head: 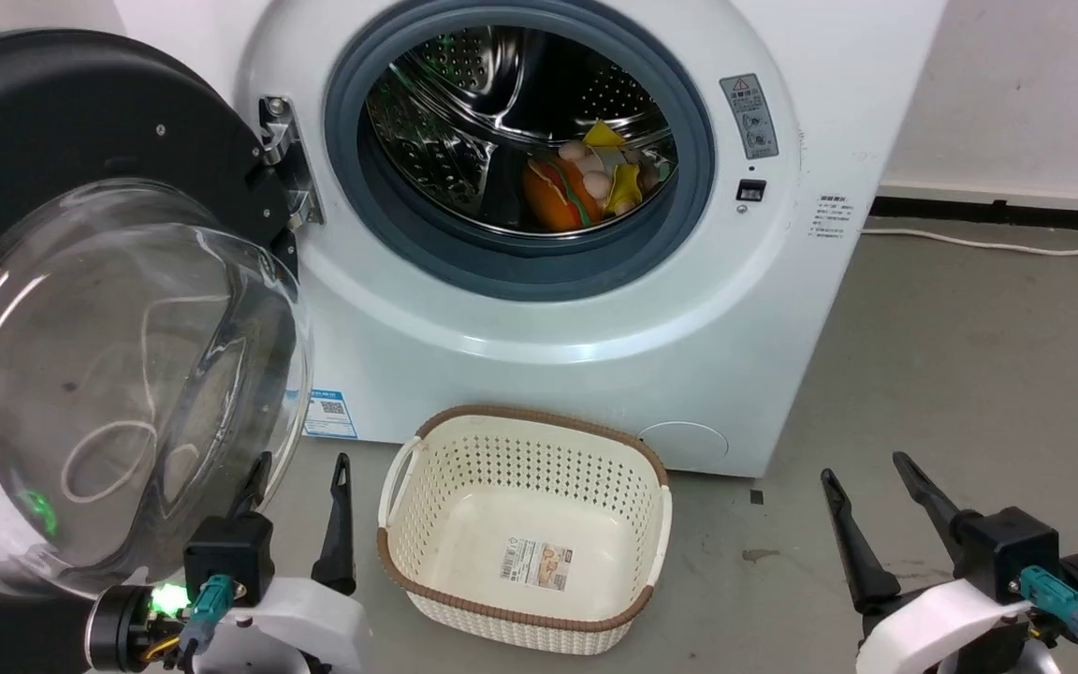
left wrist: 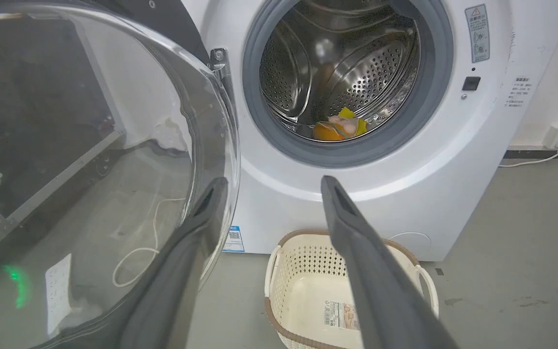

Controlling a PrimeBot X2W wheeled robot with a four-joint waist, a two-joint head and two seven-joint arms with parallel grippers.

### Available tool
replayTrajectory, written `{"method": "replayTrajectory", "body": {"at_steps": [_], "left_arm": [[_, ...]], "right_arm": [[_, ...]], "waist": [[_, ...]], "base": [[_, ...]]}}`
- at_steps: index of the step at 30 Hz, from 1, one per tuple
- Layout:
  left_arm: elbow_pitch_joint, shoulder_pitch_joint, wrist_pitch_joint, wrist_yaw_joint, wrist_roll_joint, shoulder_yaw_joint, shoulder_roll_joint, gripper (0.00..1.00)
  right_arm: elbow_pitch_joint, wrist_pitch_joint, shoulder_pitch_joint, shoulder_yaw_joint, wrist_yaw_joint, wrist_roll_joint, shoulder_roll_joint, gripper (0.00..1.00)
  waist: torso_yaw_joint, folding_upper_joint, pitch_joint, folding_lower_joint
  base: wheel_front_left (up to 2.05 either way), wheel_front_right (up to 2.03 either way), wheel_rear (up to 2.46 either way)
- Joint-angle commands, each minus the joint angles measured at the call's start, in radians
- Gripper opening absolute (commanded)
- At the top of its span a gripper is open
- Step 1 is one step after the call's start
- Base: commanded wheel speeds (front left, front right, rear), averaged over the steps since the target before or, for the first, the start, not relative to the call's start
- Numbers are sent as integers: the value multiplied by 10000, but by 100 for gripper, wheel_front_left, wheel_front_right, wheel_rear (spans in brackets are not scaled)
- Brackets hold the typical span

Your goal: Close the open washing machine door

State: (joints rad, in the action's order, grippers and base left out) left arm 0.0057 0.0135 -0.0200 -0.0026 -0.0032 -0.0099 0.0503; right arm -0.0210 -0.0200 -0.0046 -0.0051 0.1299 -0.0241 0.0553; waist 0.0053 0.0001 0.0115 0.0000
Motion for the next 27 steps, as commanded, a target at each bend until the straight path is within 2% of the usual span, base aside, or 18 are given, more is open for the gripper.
{"method": "replayTrajectory", "body": {"at_steps": [1, 11, 27], "left_arm": [[-7, -26, -109, -23, -44, -13, 0, 100], [20, -25, -318, -97, -42, -66, 7, 100], [-140, -104, -694, -86, -114, 42, 34, 100]], "right_arm": [[-50, -109, -9, -19, 1, -127, -8, 100], [-182, -318, -2, 8, 2, -312, -12, 100], [-620, -694, -344, 488, 3, -538, -19, 100]], "waist": [[36, -1, 19, 0], [440, -1, 129, 0], [1562, -1, 80, 0]], "base": [[0, 0, 0], [0, 0, 0], [0, 0, 0]]}}
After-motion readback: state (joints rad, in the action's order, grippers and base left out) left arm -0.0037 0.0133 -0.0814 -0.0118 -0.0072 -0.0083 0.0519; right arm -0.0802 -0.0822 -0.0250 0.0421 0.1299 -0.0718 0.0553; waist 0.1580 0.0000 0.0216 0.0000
